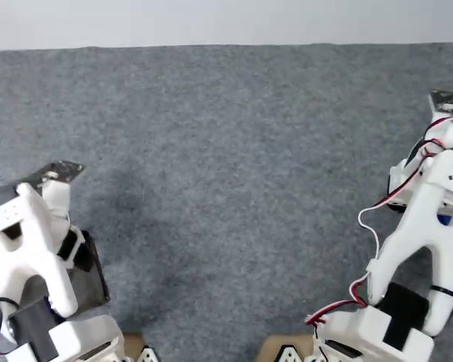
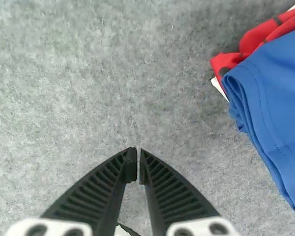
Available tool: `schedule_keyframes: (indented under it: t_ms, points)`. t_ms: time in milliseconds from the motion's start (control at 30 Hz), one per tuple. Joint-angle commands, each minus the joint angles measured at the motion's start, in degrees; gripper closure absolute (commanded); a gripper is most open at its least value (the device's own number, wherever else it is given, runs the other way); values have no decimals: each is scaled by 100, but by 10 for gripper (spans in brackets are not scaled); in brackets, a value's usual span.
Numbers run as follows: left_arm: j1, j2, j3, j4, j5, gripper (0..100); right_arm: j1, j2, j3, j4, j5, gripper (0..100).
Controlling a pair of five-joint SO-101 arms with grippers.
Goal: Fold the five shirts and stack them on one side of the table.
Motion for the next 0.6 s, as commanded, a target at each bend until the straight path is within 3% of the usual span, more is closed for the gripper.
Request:
schedule_keyframes:
  t_ms: [0,267,433,567]
  points:
    - [-35,-237,356,-659,-246,826,-57,-303,-26,233,62,989]
    - [-35,-149,901,-1442,-396,826,-66,-312,-26,233,53,989]
    - [-35,958,769,-1714,-369,836,-57,-321,-26,242,53,989]
    - [-26,1793,154,-1433,-369,937,-57,-391,-26,242,53,989]
